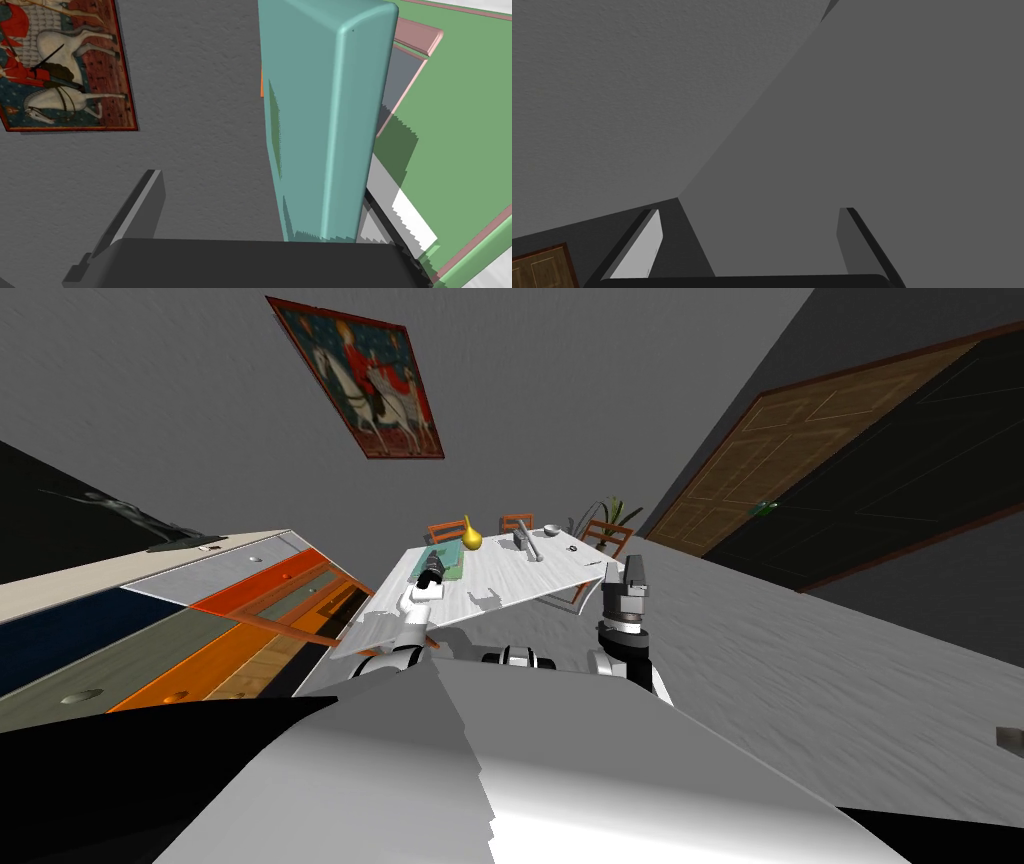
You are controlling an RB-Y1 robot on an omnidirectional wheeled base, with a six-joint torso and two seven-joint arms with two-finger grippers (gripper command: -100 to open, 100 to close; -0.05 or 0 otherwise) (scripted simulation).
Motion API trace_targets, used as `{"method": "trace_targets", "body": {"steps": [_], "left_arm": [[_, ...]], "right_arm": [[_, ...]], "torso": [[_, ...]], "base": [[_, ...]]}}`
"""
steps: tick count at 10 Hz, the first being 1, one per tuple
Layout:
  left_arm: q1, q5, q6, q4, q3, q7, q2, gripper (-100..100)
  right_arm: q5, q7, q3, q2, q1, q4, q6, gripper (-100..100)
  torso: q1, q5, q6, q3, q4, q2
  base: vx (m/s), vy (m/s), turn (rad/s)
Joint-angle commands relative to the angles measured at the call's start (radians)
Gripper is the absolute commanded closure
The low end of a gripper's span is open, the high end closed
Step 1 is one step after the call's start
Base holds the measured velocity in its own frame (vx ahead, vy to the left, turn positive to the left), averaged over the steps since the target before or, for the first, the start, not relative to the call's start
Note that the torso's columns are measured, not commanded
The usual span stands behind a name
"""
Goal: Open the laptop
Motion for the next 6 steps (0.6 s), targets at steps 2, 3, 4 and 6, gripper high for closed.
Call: {"method": "trace_targets", "body": {"steps": [2,3,4,6], "left_arm": [[0.001,0.0,0.005,-0.002,0.0,0.001,-0.001,0],[0.002,0.0,0.006,-0.001,0.0,0.001,-0.001,0],[0.002,0.0,0.006,0.0,-0.001,0.001,-0.001,0],[0.004,0.0,0.007,0.001,-0.001,0.001,-0.002,0]], "right_arm": [[0.0,0.0,0.0,0.0,0.0,0.0,0.0,0],[0.0,0.0,0.0,0.0,0.0,0.0,0.0,0],[0.0,0.0,0.0,0.0,0.0,0.0,0.0,0],[0.0,0.0,0.0,0.0,0.0,0.0,0.0,0]], "torso": [[0.001,0.0,0.0,-0.001,-0.001,-0.002],[0.001,0.0,0.0,-0.001,-0.001,-0.002],[0.0,0.0,0.0,-0.001,0.0,-0.001],[0.0,0.0,0.0,0.0,0.0,0.0]], "base": [[0.0,0.0,0.0],[0.0,0.0,0.0],[0.0,0.0,0.0],[0.0,0.0,0.0]]}}
